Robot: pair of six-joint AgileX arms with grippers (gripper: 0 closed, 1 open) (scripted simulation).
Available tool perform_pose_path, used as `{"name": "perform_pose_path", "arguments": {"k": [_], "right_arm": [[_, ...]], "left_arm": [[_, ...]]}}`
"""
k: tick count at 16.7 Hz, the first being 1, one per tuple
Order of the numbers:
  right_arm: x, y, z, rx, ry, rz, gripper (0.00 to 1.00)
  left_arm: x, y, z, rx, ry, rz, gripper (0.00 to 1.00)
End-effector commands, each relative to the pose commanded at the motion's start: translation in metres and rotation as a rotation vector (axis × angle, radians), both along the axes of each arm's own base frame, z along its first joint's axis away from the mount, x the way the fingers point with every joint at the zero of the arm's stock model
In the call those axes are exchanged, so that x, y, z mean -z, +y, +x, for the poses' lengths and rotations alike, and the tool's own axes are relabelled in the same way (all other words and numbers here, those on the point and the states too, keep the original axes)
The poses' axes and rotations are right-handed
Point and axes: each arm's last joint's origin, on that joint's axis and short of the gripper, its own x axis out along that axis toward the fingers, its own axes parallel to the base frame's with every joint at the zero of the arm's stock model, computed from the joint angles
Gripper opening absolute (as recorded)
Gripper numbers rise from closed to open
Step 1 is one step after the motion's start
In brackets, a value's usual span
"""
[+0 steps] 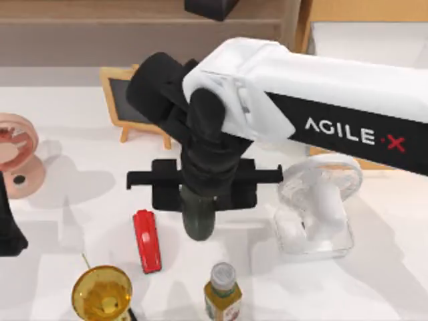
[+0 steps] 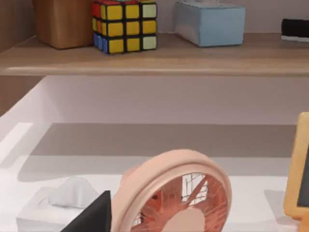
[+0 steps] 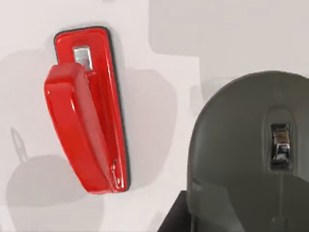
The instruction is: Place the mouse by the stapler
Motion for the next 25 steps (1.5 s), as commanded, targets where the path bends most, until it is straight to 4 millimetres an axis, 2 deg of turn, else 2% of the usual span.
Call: {"name": "perform_pose_path", "arguments": {"k": [4,7,25], "right_arm": [[0.031,-0.004,-0.001,0.056,0.041,-0.066,0.0],[0.043,-0.011,0.006,0.095,0.05,-0.092,0.0],[0.041,-0.004,-0.001,0.085,0.041,-0.068,0.0]], "left_arm": [[0.0,0.0,0.0,0.0,0.0,0.0,1.0],[0.0,0.0,0.0,0.0,0.0,0.0,1.0],[0.0,0.0,0.0,0.0,0.0,0.0,1.0]]}}
